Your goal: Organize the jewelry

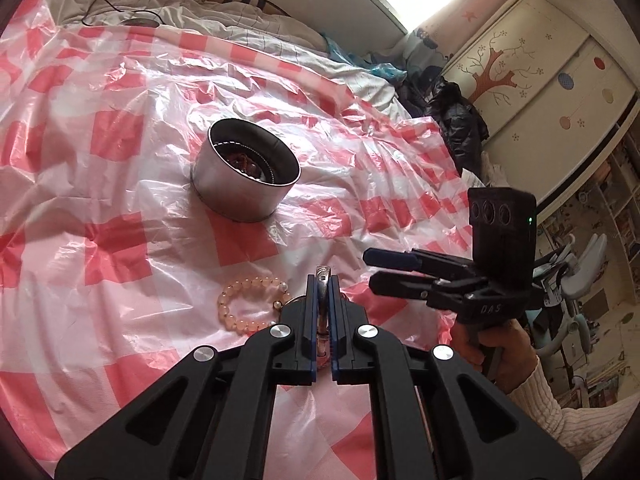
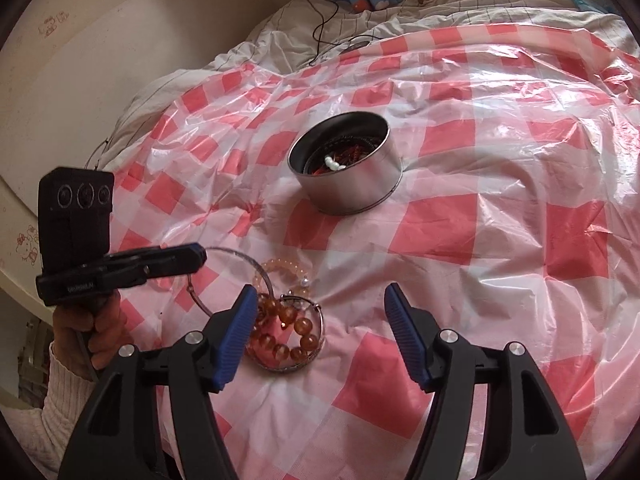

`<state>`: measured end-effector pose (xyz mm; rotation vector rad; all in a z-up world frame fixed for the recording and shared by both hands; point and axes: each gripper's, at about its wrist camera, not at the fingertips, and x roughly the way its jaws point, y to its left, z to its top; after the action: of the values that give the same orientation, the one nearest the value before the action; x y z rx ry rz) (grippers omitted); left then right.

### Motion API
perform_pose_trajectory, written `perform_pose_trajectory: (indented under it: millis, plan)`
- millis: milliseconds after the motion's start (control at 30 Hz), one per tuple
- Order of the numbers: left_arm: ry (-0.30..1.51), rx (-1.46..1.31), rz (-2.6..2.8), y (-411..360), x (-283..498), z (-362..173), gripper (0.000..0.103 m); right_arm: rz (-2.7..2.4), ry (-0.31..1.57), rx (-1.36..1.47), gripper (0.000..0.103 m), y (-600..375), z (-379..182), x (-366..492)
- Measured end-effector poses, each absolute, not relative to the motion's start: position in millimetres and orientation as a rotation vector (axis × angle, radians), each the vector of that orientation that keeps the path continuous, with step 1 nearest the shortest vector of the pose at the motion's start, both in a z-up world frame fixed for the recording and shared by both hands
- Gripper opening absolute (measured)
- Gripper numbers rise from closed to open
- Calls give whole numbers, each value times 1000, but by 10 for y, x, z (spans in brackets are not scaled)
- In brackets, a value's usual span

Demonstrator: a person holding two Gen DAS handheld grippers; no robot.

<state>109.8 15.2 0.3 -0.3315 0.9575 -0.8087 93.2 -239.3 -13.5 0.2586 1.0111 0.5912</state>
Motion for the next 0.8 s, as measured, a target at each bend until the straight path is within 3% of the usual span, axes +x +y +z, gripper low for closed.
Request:
perform_pose_trajectory:
  millis: [100,200,367,800]
  plan:
    - [950,-320,-787,177,1104,27,4,624,1036,205,64,-2248,-186,901]
    - [928,-339,-749,265,1119,57,4,624,1039,145,70,-2152,-206,868]
    - [903,-433,-602,628,1213,53,4,599,1058,121,70,-2153,-264,887]
    - [929,-457,-579,682,1248,-6,4,612,1087,-67,71,-1855,-404,782]
